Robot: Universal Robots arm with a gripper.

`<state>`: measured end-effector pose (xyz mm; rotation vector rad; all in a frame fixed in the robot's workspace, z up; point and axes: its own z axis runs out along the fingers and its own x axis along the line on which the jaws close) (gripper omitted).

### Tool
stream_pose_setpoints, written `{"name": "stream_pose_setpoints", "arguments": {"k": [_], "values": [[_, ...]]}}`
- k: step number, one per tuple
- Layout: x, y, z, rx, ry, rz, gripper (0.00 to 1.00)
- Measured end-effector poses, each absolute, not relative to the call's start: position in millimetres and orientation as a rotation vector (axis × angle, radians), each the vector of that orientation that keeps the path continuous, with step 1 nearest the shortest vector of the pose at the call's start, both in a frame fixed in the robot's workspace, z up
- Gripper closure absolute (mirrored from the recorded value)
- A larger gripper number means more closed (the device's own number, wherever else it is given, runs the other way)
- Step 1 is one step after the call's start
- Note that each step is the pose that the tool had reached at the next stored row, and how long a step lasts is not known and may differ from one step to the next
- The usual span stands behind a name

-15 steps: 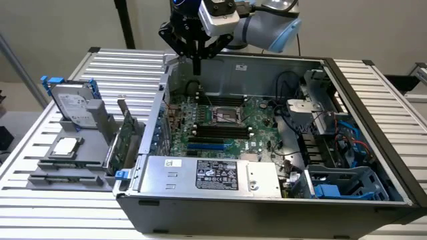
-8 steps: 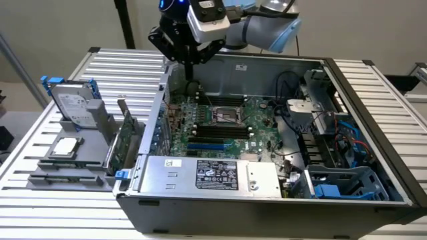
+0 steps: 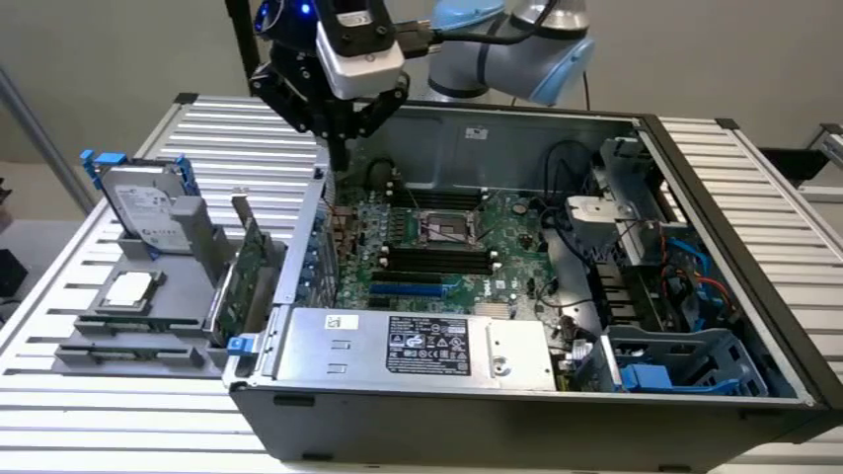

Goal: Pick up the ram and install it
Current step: 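Reach for the ram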

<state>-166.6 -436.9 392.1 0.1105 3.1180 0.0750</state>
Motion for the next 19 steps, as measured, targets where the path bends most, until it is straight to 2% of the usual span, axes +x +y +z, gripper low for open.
{"name": "stream_pose_setpoints", "arguments": {"k": [19], "values": [[-244.9,-467.7,388.2,0.110,3.118,0.075,1.00]]}}
